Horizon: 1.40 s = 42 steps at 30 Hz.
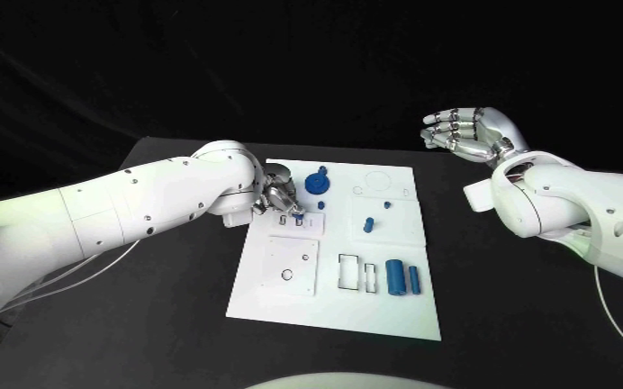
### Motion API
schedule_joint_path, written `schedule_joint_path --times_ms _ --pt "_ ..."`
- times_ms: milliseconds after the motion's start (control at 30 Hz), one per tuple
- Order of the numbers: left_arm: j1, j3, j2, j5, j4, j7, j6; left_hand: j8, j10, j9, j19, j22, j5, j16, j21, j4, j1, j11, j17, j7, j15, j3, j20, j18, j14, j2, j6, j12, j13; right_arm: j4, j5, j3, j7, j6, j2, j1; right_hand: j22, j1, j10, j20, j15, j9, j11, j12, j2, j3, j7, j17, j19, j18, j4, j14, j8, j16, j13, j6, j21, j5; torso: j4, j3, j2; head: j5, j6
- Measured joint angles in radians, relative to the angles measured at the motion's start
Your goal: Assemble the parts on the task board
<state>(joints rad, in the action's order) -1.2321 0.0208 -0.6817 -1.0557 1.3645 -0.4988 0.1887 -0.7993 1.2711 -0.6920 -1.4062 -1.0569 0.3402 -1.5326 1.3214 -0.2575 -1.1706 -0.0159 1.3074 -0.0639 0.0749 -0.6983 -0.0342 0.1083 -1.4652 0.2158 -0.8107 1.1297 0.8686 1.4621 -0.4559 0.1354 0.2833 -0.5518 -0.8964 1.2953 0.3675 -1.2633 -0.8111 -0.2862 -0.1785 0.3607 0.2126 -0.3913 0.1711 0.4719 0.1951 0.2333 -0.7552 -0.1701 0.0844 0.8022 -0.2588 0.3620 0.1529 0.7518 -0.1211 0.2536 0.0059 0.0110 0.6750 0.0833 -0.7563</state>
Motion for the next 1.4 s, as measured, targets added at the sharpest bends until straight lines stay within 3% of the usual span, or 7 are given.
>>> schedule_joint_path --times_ms 900,933,967,1400 --pt "0.01 0.004 0.02 -0.076 -0.011 -0.002 0.009 -0.014 0.0 -0.015 0.0 0.004 0.004 0.0 0.0 0.003 0.019 -0.007 0.0 0.003 0.004 0.003 0.008 0.0 -0.004 0.001 -0.007 -0.023 -0.043 -0.003 0.004 0.0 0.0 0.005 0.003 -0.002 -0.004 0.004 0.0 0.0 0.0 -0.001 0.0 0.0 -0.004 -0.003 0.0 -0.004 0.0 0.0 0.003 0.0 0.0 0.0 -0.004 0.0 0.004 0.0 0.0005 0.0001 0.0 0.0 -0.005" --pt "0.01 0.004 0.02 -0.077 -0.011 -0.002 0.01 -0.014 0.0 -0.015 0.0 0.004 0.004 0.0 0.0 0.005 0.02 -0.007 0.0 0.003 0.004 0.0 0.008 0.0 -0.004 0.001 -0.007 -0.023 -0.044 -0.003 0.004 0.0 0.0 0.005 0.004 -0.002 -0.004 0.004 0.0 0.0 0.0 -0.001 0.0 0.0 -0.004 -0.003 0.0 -0.004 0.0 0.0 0.003 0.0 0.0 0.0 -0.004 0.0 0.004 0.0 0.0006 0.0 0.0 0.0 -0.005" --pt "0.01 0.004 0.02 -0.078 -0.011 -0.002 0.012 -0.014 0.0 -0.014 0.0 0.004 0.003 0.0 0.0 0.034 0.024 -0.007 0.0 0.003 0.004 -0.029 0.008 0.0 -0.004 0.006 -0.007 -0.023 -0.044 -0.003 0.004 0.0 0.0 0.005 0.004 -0.003 -0.004 0.004 0.0 0.0 0.0 -0.001 0.0 0.0 -0.004 -0.003 0.0 -0.004 0.0 0.0 0.003 0.0 0.0 0.0 -0.004 0.0 0.004 0.0 0.0005 0.0001 0.0 0.001 -0.006" --pt "0.011 0.004 0.02 -0.084 -0.008 -0.003 0.04 -0.018 -0.001 -0.014 0.0 0.004 0.002 0.0 0.0 0.034 0.025 -0.007 0.0 0.001 0.007 -0.029 0.008 0.0 0.0 0.007 -0.008 -0.029 -0.057 -0.005 0.005 0.0 0.0 0.006 0.007 -0.005 -0.004 0.004 0.0 0.0 0.0 -0.001 0.0 0.0 -0.004 -0.003 0.0 -0.004 0.0 0.0 0.003 0.0 0.0 0.0 -0.004 0.0 0.003 0.0 0.0002 0.0005 -0.001 0.003 -0.007"
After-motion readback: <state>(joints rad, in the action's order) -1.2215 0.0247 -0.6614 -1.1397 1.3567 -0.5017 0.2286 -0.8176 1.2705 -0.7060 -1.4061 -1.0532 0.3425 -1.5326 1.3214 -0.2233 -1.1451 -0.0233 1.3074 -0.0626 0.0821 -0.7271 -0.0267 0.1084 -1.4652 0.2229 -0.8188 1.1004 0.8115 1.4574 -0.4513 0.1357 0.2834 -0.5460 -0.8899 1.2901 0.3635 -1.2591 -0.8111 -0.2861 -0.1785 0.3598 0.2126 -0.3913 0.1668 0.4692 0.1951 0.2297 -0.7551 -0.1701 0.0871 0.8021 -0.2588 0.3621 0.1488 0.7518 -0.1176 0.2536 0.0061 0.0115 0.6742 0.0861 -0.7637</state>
